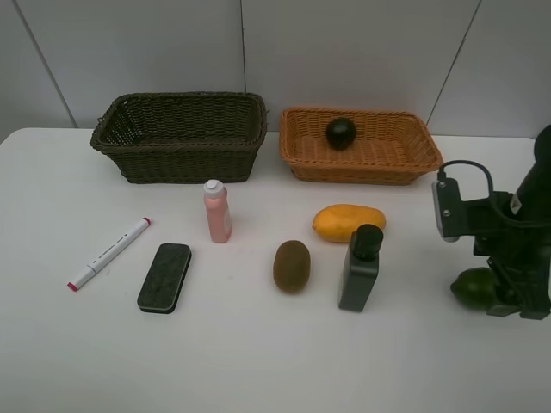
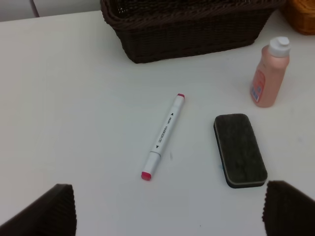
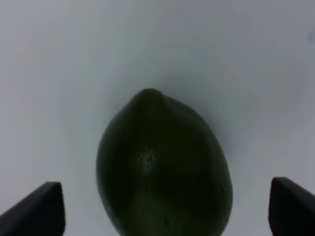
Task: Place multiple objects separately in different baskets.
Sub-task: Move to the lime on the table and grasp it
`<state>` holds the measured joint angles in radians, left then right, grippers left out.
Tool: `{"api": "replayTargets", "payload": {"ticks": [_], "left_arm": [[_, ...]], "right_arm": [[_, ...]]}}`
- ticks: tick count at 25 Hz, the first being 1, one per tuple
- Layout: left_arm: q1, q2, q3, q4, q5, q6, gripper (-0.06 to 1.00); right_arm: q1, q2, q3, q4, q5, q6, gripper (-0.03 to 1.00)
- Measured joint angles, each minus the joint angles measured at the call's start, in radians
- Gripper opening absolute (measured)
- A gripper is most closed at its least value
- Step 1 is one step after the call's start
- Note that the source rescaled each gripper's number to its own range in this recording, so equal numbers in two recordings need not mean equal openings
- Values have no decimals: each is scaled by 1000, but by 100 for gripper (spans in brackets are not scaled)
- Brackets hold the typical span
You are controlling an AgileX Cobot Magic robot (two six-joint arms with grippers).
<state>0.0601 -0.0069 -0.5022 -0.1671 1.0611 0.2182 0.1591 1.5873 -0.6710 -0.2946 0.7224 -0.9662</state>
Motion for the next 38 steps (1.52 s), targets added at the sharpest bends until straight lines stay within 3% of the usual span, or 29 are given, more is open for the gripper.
{"api": "replayTargets", "payload": {"ticks": [11, 14, 17, 20, 38], "left_arm": [[0, 0, 0, 0, 0, 0, 100], [0, 0, 0, 0, 0, 0, 100], [0, 0, 0, 0, 0, 0, 100], [0, 0, 0, 0, 0, 0, 100], [0, 0, 0, 0, 0, 0, 100]], "right_arm": [[-24, 97, 0, 0, -38, 4, 99], [-33, 101, 0, -19, -39, 4, 94], [-35, 104, 0, -22, -40, 4, 80], [-35, 105, 0, -24, -42, 4, 47], [-35, 105, 0, -23, -40, 7, 48]]}}
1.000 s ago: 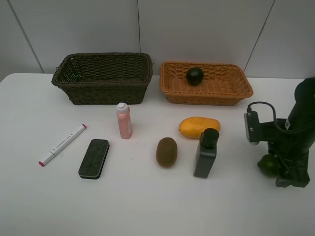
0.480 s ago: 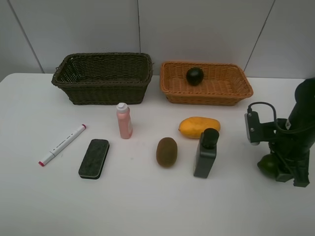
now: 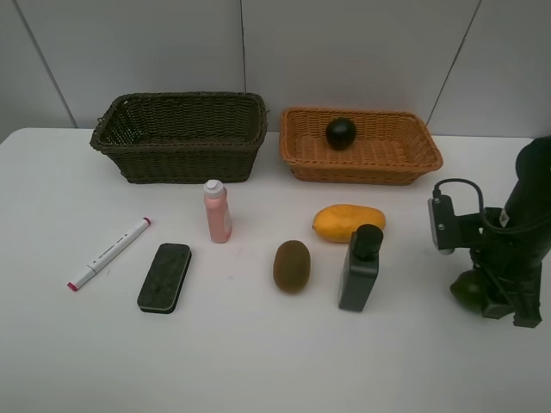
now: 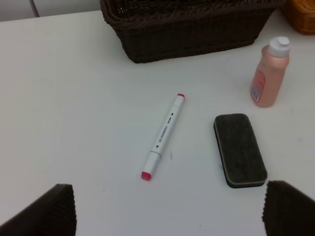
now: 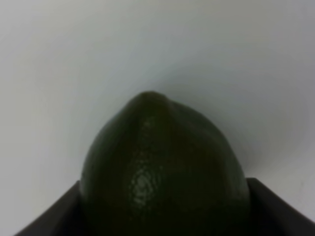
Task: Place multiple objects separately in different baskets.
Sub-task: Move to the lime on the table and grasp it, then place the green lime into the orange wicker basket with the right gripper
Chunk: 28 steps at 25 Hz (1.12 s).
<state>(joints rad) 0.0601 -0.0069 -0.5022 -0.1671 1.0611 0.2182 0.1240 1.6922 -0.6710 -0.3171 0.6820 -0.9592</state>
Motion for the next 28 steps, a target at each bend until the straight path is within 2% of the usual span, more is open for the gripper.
{"api": "replayTargets", "payload": {"ticks": [16, 23, 28], "left_arm": [[0, 0, 0, 0, 0, 0, 100], [0, 0, 0, 0, 0, 0, 100], [0, 0, 0, 0, 0, 0, 100]], "right_arm": [[0, 0, -13, 11, 9, 0, 48], [0, 0, -157, 91, 130, 22, 48], [0, 0, -280, 110, 235, 22, 48]]}}
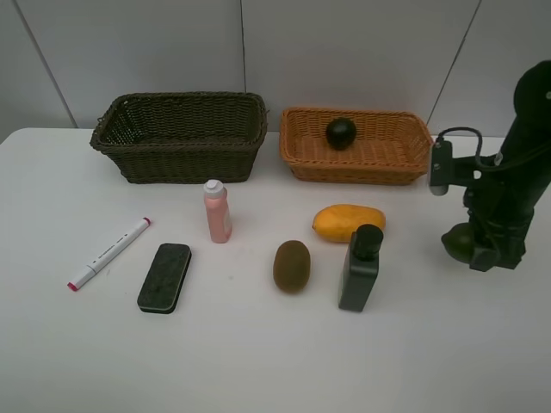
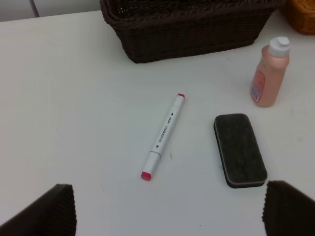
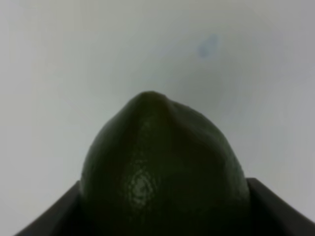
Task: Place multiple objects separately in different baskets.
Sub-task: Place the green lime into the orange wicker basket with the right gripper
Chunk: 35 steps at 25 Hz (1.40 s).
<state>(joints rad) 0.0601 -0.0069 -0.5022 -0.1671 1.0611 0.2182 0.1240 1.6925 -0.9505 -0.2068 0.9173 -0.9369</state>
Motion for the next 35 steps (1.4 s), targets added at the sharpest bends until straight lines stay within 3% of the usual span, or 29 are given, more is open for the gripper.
{"api": "replayTargets", "payload": {"ticks": [4, 10, 27, 35], "left_arm": [[0, 0, 0, 0, 0, 0, 100], [0, 0, 0, 0, 0, 0, 100], [0, 0, 0, 0, 0, 0, 100], [0, 0, 0, 0, 1, 0, 100]], "right_arm": [[0, 0, -101, 11, 37, 1, 48], [0, 1, -216, 66, 19, 1, 48], [0, 106, -245, 151, -448, 1, 48], [0, 215, -304, 197, -549, 1, 48]]}}
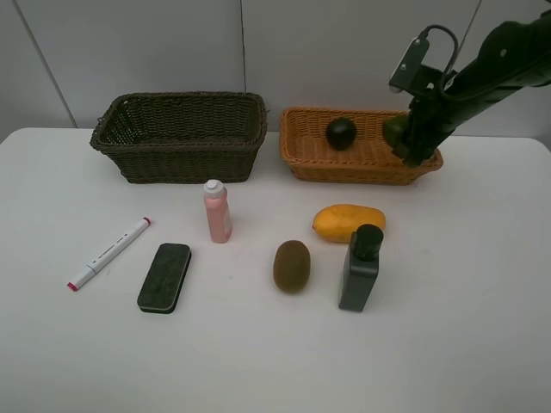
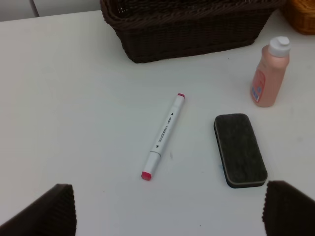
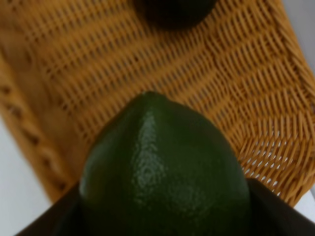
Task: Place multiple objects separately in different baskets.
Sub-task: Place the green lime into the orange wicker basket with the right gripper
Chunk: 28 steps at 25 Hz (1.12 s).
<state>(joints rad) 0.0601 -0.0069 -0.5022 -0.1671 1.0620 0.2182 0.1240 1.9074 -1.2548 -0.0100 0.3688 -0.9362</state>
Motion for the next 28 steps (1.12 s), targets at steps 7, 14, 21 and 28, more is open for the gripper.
{"api": "replayTargets", "payload": {"ticks": [7, 14, 21, 28], "left_arm": [[0, 0, 0, 0, 0, 0, 100], [0, 0, 0, 0, 0, 0, 100], [0, 0, 0, 0, 0, 0, 100], [0, 0, 0, 0, 0, 0, 100]], "right_arm": [[0, 108, -116, 54, -28, 0, 48], [0, 192, -158, 60, -68, 0, 48], [0, 201, -161, 97, -133, 0, 48], [0, 201, -161, 97, -141, 0, 48]]}}
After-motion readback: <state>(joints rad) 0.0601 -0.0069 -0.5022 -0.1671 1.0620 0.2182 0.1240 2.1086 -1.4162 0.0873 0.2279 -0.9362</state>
